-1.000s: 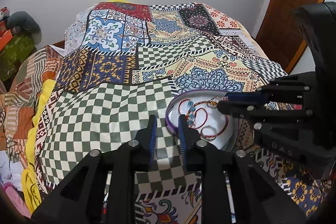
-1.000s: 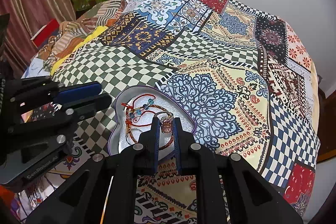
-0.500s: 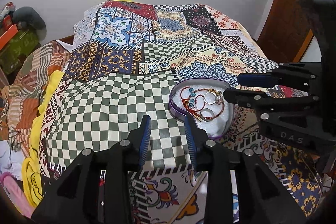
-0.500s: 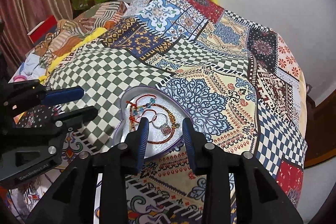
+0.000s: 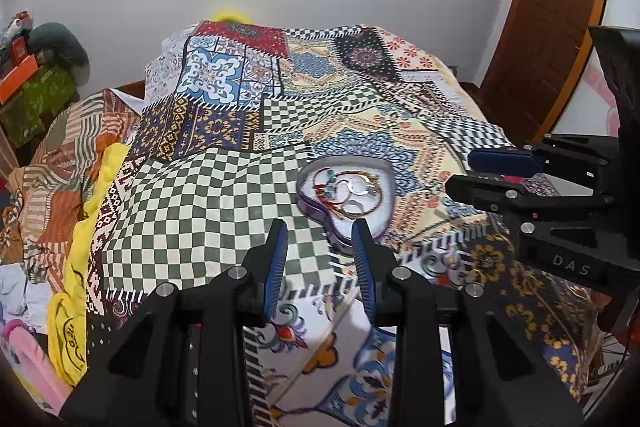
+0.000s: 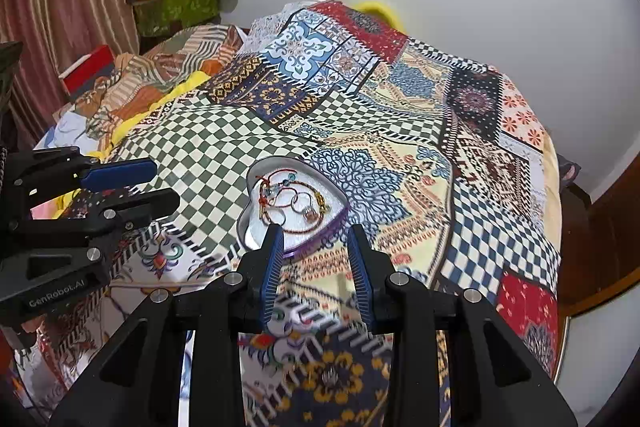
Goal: Organize jewelry
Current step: 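Withdraw the left tool from the tin toward the remaining rings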
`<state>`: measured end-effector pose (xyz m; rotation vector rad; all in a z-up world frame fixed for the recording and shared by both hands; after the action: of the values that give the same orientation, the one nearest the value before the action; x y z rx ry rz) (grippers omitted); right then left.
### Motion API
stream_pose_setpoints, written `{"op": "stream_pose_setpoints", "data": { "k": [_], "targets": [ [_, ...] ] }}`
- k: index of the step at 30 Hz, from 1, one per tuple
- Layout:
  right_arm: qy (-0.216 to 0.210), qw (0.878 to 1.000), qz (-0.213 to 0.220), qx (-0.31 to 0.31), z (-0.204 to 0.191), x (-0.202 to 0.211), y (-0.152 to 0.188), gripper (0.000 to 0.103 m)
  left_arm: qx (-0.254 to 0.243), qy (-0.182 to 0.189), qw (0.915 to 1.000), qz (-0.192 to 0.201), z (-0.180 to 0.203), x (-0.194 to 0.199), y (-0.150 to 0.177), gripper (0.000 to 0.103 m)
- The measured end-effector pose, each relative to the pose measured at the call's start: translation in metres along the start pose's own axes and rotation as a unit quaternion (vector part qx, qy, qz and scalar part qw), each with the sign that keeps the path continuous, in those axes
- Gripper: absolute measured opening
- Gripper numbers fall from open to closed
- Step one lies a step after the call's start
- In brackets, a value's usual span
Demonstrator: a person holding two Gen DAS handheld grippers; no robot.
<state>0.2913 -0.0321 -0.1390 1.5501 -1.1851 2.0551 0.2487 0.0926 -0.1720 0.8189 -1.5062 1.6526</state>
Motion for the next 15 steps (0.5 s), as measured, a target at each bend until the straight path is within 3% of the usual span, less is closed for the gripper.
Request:
{"op": "stream_pose_setpoints", "data": {
  "k": [15],
  "targets": [
    [-0.003,0.998,0.026,-0.059,0.031,0.05,0.062,0.03,-0.035,0.022,0.9991,-0.009,0.05,0.021,0.027,0.037]
  ]
}}
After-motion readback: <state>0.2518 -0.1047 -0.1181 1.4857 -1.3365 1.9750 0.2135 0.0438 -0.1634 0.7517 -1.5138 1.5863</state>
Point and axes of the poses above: each gripper's, at about its wrist camera, not at the fingertips, and x roughly against the way its jaws point, z to its right, y to its underside, the point moved 2 cm from there along -x, roughly the way its jaws point, and after that the axes turned 12 degrees about -z, right-handed, at the moved point
